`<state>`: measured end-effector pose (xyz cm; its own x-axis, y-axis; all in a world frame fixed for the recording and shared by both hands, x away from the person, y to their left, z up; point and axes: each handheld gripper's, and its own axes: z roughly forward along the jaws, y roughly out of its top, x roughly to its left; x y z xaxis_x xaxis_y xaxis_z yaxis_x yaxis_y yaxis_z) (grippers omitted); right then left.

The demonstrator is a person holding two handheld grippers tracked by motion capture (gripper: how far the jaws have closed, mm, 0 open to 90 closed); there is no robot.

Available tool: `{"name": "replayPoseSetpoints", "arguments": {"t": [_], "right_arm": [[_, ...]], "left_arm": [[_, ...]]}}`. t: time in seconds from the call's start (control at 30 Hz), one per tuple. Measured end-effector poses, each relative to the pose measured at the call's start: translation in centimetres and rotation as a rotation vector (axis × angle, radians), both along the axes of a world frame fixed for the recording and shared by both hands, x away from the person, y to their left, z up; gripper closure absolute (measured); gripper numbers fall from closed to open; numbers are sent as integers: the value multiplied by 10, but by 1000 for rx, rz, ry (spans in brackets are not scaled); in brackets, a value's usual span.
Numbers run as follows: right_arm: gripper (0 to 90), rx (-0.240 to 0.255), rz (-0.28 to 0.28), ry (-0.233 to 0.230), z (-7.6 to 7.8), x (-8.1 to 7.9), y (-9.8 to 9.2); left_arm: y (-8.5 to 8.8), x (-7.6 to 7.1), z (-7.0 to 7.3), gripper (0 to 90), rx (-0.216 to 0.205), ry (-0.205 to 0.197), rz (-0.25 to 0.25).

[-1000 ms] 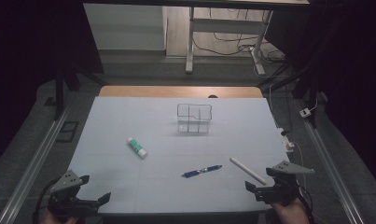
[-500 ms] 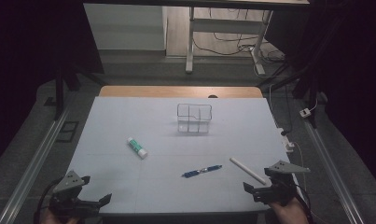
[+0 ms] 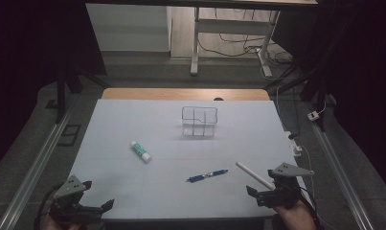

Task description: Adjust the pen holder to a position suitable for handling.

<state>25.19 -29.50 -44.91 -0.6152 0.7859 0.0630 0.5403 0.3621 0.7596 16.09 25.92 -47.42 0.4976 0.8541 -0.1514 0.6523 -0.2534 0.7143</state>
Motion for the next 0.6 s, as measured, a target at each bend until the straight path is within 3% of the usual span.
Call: {"name": "replayPoseSetpoints", "arguments": {"t": [0.6], "right_arm": [[0, -4, 22, -15, 0, 25, 15]], "left_arm": [[-1, 1, 0, 0, 8, 3, -8]]}}
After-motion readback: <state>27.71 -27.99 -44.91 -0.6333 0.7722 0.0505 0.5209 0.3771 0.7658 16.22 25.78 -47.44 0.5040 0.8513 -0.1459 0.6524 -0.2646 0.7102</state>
